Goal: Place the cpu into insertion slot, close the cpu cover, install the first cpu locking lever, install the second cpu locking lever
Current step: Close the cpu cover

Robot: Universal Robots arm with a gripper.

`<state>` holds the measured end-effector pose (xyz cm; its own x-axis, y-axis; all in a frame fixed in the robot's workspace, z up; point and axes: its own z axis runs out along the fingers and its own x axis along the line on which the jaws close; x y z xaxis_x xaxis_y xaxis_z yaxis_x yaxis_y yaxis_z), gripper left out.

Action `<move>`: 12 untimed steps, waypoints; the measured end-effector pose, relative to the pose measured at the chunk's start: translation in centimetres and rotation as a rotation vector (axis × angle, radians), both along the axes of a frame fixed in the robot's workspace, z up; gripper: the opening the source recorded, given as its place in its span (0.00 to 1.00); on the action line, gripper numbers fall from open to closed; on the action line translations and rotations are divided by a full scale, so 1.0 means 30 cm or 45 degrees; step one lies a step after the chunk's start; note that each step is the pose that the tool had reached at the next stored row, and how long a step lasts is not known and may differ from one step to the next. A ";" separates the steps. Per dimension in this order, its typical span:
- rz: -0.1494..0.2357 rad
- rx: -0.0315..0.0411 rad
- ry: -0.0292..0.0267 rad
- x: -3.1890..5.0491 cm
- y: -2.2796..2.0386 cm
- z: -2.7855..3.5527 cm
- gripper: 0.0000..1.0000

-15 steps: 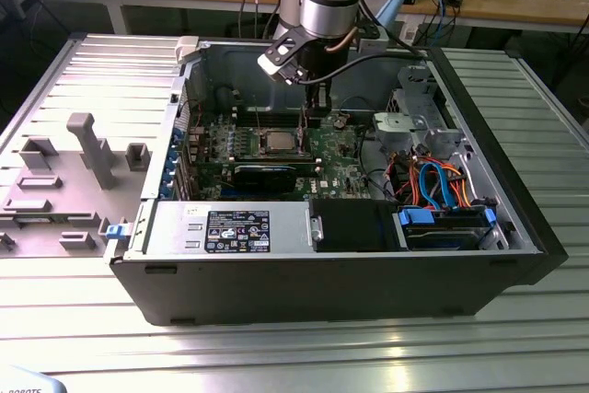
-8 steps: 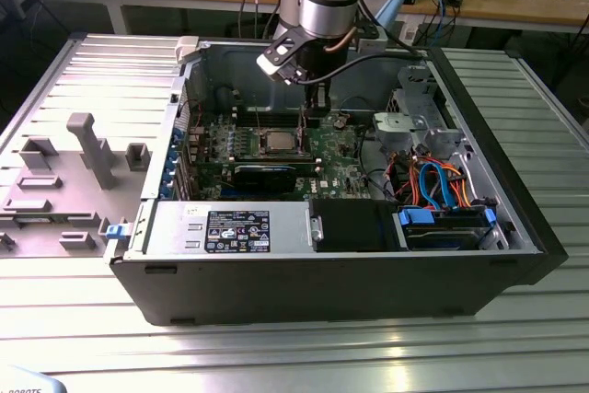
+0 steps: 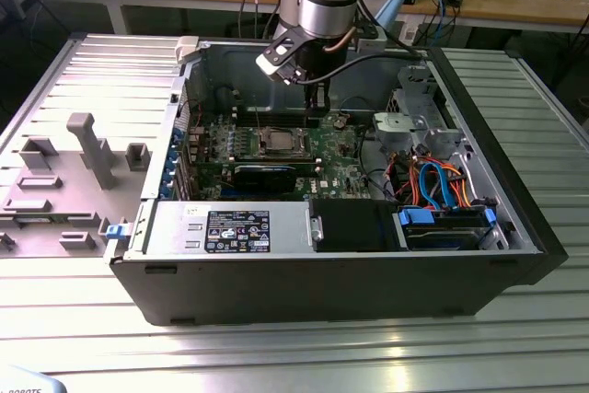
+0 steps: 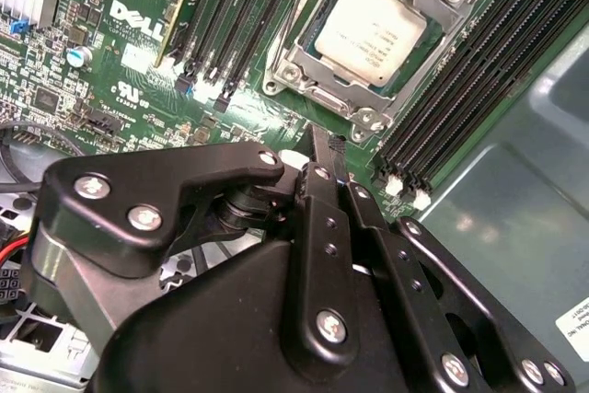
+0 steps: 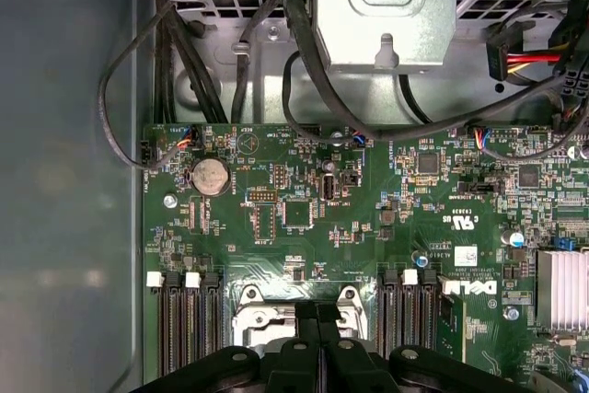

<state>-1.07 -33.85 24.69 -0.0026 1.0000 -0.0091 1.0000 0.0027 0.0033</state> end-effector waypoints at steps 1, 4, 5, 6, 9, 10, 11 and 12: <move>0.000 0.0000 0.0000 0.000 0.000 0.000 0.11; 0.001 0.0001 -0.0010 -0.004 0.000 -0.001 0.11; 0.001 0.0001 -0.0021 -0.007 0.000 -0.002 0.11; 0.001 0.0001 -0.0036 -0.010 0.000 -0.003 0.11; 0.001 0.0001 -0.0081 -0.025 0.000 -0.010 0.11; 0.002 0.0000 -0.0081 -0.030 0.000 -0.014 0.11; 0.003 0.0001 -0.0080 -0.034 0.000 -0.020 0.11; 0.004 -0.0001 -0.0079 -0.042 -0.001 -0.029 0.11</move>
